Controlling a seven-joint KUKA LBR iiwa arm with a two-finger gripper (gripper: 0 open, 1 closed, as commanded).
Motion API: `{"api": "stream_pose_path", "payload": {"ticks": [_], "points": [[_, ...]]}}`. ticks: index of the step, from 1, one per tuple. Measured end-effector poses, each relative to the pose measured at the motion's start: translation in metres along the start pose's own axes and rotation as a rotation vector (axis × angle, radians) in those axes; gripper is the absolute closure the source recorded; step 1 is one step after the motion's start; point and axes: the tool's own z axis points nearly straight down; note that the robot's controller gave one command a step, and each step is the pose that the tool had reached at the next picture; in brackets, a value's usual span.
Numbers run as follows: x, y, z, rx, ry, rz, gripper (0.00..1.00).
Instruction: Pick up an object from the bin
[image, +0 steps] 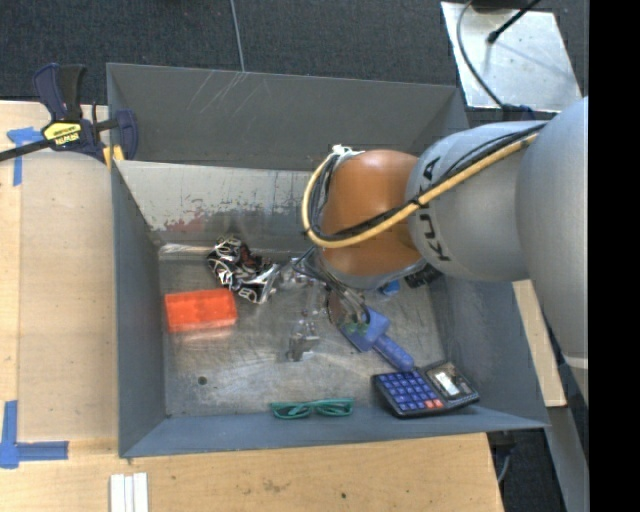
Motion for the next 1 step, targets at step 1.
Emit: {"api": "stream_pose_path", "payload": {"ticks": [1], "points": [[0.0036,-0.0218,0.0177,-0.004,-0.008,-0.101,0.00]]}}
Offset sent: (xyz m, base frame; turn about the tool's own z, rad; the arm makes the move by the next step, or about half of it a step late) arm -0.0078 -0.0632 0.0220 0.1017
